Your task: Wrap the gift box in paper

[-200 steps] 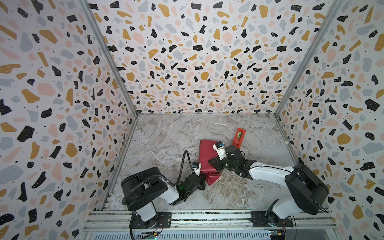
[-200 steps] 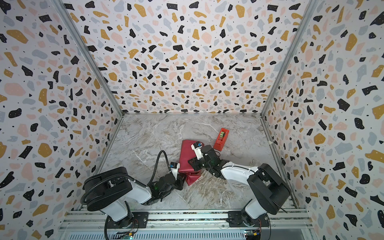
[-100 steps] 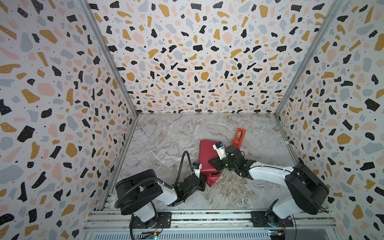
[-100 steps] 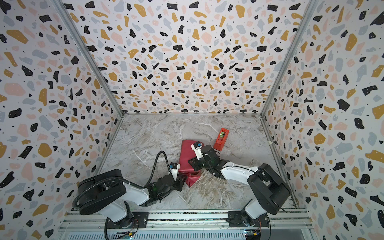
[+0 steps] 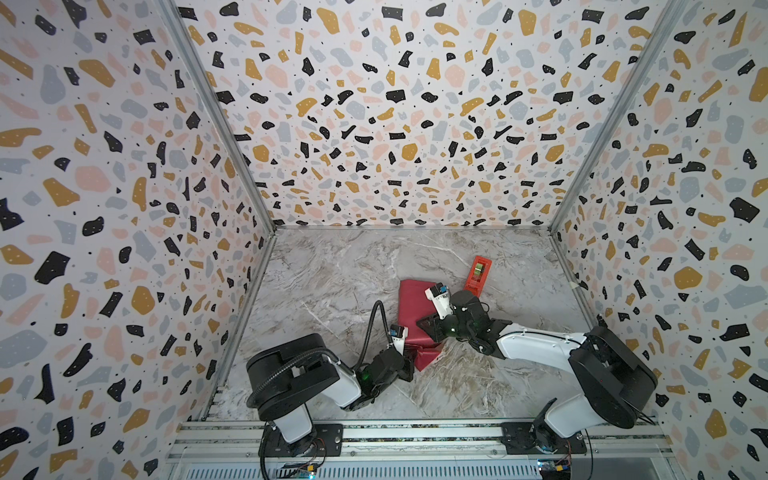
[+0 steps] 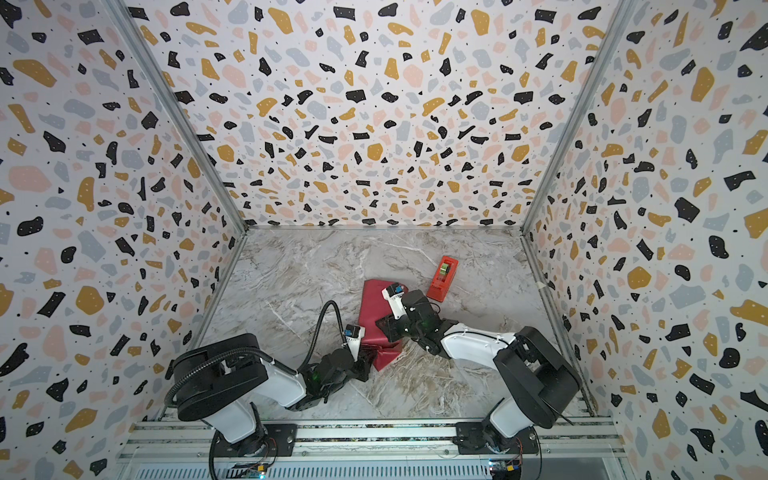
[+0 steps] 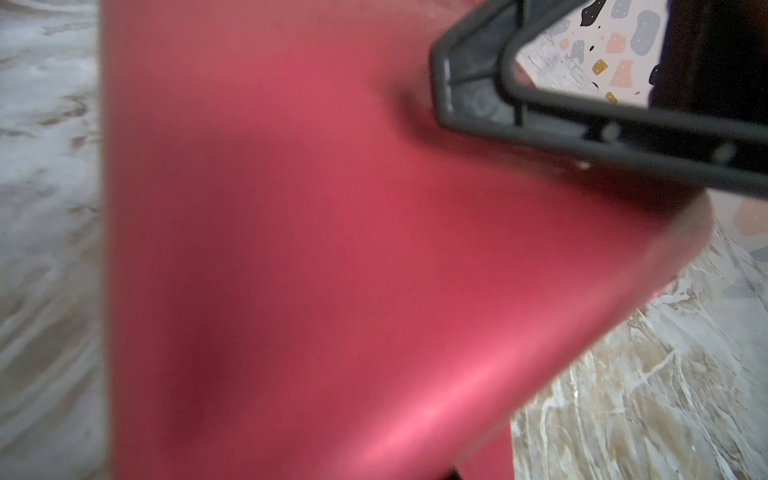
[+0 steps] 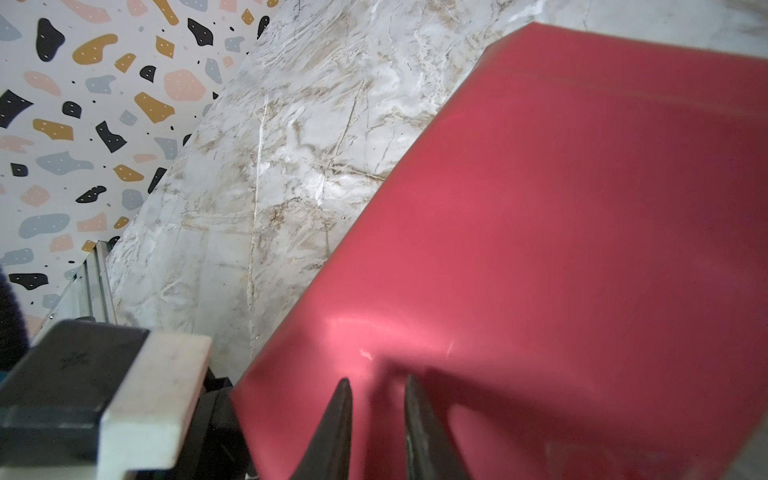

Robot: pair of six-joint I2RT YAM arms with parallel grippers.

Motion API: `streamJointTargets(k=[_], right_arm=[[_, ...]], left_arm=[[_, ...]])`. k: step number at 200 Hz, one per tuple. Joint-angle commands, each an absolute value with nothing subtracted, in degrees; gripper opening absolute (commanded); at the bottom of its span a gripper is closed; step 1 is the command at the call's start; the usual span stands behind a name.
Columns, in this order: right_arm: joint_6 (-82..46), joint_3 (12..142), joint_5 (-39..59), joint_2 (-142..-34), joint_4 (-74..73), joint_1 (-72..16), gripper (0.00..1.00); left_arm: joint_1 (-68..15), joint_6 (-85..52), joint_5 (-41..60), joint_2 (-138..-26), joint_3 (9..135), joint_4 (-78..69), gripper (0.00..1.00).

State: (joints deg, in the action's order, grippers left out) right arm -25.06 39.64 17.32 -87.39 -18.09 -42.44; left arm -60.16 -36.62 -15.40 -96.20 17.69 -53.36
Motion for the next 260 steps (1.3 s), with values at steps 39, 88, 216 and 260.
streamJointTargets(k=[39,88,216,260], right_arm=[[-25.82,36.13,17.77,-90.63,-6.86,-43.24,0.24],[-25.71,36.21,17.85,-90.80,-6.83,-43.25,0.24],[-26.02,36.14,18.37,-91.75,-7.65,-43.19,0.23],[-26.26,36.27,18.63,-91.98,-7.95,-43.15,0.23]], left_arm=[[-60.40,-36.56,-16.96,-97.92,18.81,-56.90,0.29],[-60.38,-34.79,-17.51,-92.08,15.80,-55.23,0.31],[-62.09,-33.02,-16.50,-96.60,14.08,-56.80,0.15],[-63.39,-33.00,-17.42,-95.97,13.82,-56.53,0.15]])
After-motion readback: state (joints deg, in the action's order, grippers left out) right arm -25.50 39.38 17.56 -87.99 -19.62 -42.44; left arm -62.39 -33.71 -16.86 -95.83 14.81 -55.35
